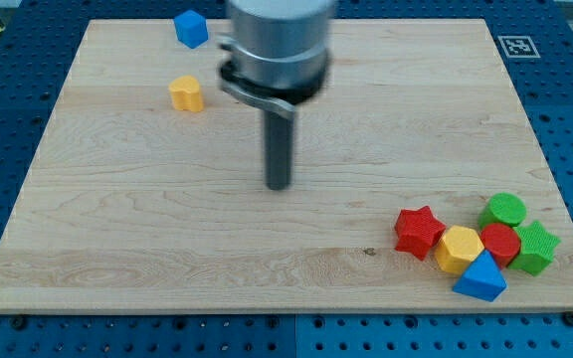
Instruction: Push the yellow heart to a group of blocks
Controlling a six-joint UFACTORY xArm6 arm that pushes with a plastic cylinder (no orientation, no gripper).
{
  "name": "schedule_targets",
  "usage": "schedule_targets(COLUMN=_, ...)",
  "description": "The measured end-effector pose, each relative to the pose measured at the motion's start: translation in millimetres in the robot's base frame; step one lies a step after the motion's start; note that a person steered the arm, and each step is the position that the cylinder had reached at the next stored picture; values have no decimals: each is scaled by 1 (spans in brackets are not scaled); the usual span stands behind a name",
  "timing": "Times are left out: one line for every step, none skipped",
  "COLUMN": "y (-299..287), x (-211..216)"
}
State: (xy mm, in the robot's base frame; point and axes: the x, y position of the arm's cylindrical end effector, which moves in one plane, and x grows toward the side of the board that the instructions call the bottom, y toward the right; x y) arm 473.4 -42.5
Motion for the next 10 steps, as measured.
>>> schedule_targets(y=-84, x=-36)
schedule_targets(y=-161, x=-66)
schedule_targets(y=-157, x=-123)
schedule_targets(y=-135, x=-144)
schedule_targets(y=-126, x=-142)
schedule_targets(y=-103, x=-132)
schedule_targets(y=-84, x=-120)
schedule_targets(y=-72, x=-108)
schedule_targets(y=-65, x=-94)
schedule_targets(y=-53, x=-81)
